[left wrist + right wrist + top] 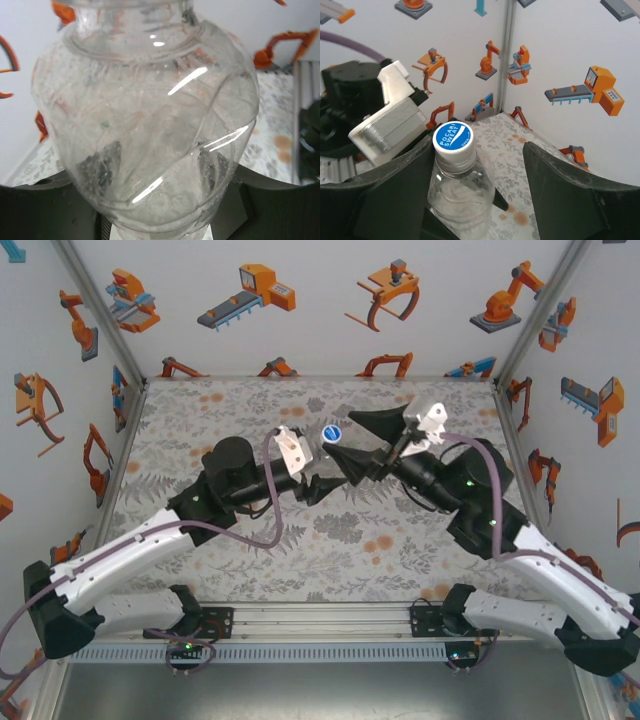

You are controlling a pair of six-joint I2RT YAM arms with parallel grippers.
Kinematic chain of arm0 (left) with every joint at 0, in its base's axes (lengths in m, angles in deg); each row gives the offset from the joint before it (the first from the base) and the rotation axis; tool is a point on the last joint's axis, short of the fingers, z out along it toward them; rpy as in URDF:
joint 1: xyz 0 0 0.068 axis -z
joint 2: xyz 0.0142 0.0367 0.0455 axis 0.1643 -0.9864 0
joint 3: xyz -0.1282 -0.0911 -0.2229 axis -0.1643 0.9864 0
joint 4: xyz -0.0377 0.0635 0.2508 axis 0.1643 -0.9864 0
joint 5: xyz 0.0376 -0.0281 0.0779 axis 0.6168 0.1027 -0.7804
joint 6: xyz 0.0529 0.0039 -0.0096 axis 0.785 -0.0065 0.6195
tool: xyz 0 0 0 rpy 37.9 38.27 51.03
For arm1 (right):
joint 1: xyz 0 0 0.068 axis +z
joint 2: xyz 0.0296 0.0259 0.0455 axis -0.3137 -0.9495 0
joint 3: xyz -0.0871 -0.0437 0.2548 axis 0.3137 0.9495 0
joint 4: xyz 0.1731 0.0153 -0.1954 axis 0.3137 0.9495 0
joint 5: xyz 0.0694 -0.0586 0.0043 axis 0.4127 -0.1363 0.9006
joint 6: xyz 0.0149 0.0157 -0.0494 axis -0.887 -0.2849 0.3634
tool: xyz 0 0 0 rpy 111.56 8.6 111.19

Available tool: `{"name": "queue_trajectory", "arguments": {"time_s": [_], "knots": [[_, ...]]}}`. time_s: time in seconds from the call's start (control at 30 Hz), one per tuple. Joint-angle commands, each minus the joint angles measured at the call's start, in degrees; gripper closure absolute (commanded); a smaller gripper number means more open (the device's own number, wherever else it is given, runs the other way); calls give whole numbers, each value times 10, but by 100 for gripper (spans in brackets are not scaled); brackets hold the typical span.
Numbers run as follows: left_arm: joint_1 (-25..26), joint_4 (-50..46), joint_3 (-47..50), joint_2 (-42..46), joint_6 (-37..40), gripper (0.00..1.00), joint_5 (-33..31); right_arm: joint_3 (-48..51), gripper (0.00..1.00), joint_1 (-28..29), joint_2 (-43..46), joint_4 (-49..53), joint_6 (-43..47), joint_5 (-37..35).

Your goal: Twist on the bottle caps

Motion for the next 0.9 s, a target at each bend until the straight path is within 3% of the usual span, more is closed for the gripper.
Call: {"name": "queue_trajectory", "arguments": {"time_s": [0.0, 0.3, 0.47, 0.87], "knots": [[2, -165, -32, 23, 56, 100, 95, -23, 35, 2, 33, 83, 33, 34], [-46, -522, -115, -5, 134, 100, 281, -105, 42, 2, 19, 351, 196, 230], [-73, -672, -132, -34, 225, 100, 342, -130, 42, 2, -7, 438, 273, 269], [-81, -725, -120, -97, 288, 100, 339, -116, 43, 2, -89, 444, 263, 351]]}}
